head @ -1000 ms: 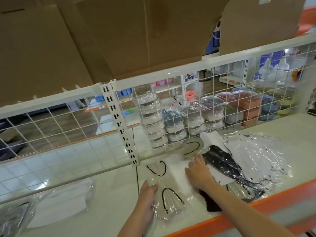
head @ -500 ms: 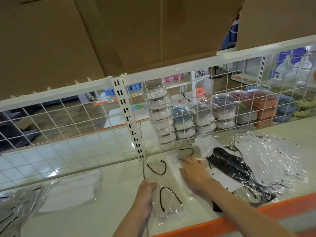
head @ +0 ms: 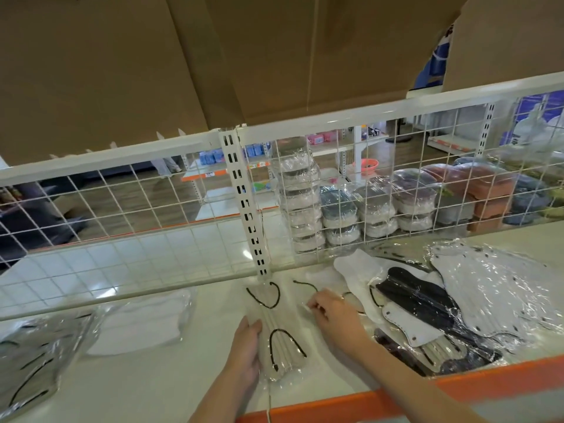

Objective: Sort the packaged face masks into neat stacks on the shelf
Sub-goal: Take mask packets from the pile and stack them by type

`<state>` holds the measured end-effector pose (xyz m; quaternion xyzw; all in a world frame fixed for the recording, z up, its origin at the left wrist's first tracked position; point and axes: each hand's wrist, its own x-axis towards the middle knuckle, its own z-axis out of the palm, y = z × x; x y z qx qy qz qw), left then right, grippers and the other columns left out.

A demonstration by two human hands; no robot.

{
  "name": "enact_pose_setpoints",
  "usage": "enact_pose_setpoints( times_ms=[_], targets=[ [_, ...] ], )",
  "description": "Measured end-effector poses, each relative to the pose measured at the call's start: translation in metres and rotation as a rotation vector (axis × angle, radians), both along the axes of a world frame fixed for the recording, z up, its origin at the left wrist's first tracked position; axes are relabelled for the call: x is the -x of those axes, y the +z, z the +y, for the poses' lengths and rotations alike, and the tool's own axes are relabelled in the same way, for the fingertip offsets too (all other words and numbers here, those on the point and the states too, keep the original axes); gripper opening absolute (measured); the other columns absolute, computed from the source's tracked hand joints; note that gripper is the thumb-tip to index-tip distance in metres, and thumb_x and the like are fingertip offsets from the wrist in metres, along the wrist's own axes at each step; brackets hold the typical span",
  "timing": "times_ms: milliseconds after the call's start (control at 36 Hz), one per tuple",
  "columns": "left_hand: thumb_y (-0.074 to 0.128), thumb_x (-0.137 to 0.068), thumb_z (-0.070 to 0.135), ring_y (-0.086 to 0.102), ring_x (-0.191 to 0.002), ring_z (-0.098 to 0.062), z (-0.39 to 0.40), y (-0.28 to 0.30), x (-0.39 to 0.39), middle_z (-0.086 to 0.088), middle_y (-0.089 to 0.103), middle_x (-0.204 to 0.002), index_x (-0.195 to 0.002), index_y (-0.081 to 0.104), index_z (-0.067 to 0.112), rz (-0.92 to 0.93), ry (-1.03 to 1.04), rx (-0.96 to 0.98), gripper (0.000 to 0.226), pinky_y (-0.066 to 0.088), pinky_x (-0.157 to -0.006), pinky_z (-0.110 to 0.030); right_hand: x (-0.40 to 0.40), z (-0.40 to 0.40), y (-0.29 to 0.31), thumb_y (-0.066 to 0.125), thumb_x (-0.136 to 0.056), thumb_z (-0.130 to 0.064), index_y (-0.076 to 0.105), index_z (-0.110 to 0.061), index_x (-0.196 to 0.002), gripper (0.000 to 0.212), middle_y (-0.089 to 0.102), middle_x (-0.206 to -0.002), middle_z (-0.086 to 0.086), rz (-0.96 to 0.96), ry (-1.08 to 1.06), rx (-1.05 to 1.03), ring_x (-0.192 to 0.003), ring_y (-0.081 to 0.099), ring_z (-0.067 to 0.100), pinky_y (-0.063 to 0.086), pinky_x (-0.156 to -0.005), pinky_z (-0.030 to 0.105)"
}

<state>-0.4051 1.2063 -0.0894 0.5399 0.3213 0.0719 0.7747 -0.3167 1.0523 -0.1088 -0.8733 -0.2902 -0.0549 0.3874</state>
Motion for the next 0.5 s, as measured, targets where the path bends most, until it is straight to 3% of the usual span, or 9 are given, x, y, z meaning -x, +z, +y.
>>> enact_pose_setpoints(
  times_ms=[111, 167, 222, 250, 306, 361, 417, 500],
  targets=[
    [0.046, -0.096, 0.014, 0.064, -0.084, -0.035, 0.004, 0.005, 0.003, -0.024, 0.068, -0.096, -0.109, 0.058, -0.003, -0.043, 0.012, 0.145, 0.025, 0.055, -0.065, -0.039, 0.017, 0.009, 0.001, 0.058, -0.086, -0.007, 0.070, -0.011, -0.091, 0.014, 0.066, -0.111, -0.004, 0.068, 0.316, 0.030, -0.108, 0.052, 0.007, 0.031, -0.089, 0.003],
    [0.055, -0.087, 0.021, 0.062, -0.077, -0.033, 0.009, 0.007, 0.006, -0.021, 0.066, -0.085, -0.105, 0.058, -0.003, -0.044, 0.030, 0.217, 0.030, 0.053, -0.063, -0.038, 0.020, 0.011, -0.006, 0.060, -0.085, -0.011, 0.071, -0.012, -0.095, 0.015, 0.066, -0.116, -0.002, 0.055, 0.403, 0.064, -0.116, 0.048, 0.008, 0.033, -0.097, 0.009],
    [0.059, -0.082, 0.020, 0.060, -0.069, -0.029, 0.012, 0.008, 0.007, -0.016, 0.062, -0.076, -0.098, 0.057, 0.003, -0.040, 0.051, 0.242, 0.024, 0.048, -0.064, -0.037, 0.023, 0.012, -0.009, 0.060, -0.086, -0.019, 0.072, -0.017, -0.102, 0.020, 0.068, -0.113, -0.005, 0.042, 0.408, 0.097, -0.116, 0.044, 0.006, 0.035, -0.100, 0.020],
    [0.056, -0.086, 0.019, 0.059, -0.064, -0.027, 0.013, 0.007, 0.007, -0.012, 0.062, -0.070, -0.090, 0.057, 0.006, -0.031, 0.061, 0.238, 0.013, 0.046, -0.062, -0.036, 0.023, 0.011, -0.010, 0.057, -0.086, -0.025, 0.072, -0.019, -0.101, 0.022, 0.069, -0.112, -0.009, 0.036, 0.399, 0.106, -0.113, 0.041, 0.002, 0.035, -0.098, 0.020],
    [0.051, -0.093, 0.018, 0.058, -0.062, -0.026, 0.017, 0.004, 0.007, -0.010, 0.061, -0.066, -0.080, 0.055, 0.012, -0.035, 0.089, 0.263, 0.015, 0.045, -0.061, -0.036, 0.024, 0.010, -0.009, 0.045, -0.080, -0.041, 0.073, -0.022, -0.091, 0.036, 0.064, -0.117, -0.018, 0.036, 0.396, 0.096, -0.103, 0.034, -0.010, 0.029, -0.092, 0.010],
    [0.052, -0.094, 0.022, 0.063, -0.065, -0.029, 0.017, 0.005, 0.008, -0.014, 0.065, -0.073, -0.088, 0.058, 0.011, -0.042, 0.058, 0.305, 0.015, 0.049, -0.061, -0.038, 0.023, 0.008, -0.008, 0.037, -0.075, -0.046, 0.074, -0.021, -0.085, 0.045, 0.057, -0.124, -0.021, 0.014, 0.415, 0.108, -0.101, 0.031, -0.010, 0.026, -0.089, 0.005],
    [0.056, -0.092, 0.024, 0.066, -0.073, -0.034, 0.017, 0.008, 0.012, -0.022, 0.068, -0.085, -0.101, 0.061, 0.003, -0.054, -0.007, 0.279, 0.023, 0.054, -0.065, -0.044, 0.021, 0.007, -0.008, 0.044, -0.081, -0.040, 0.074, -0.019, -0.085, 0.037, 0.055, -0.129, -0.020, -0.012, 0.435, 0.157, -0.103, 0.034, -0.005, 0.024, -0.088, 0.003],
    [0.063, -0.085, 0.008, 0.067, -0.082, -0.038, 0.017, 0.011, 0.014, -0.029, 0.066, -0.097, -0.116, 0.056, -0.011, -0.057, -0.038, 0.097, 0.037, 0.056, -0.069, -0.046, 0.020, 0.004, -0.009, 0.043, -0.082, -0.040, 0.072, -0.020, -0.083, 0.035, 0.049, -0.133, -0.022, -0.038, 0.436, 0.150, -0.107, 0.036, -0.003, 0.029, -0.090, 0.008]
  ],
)
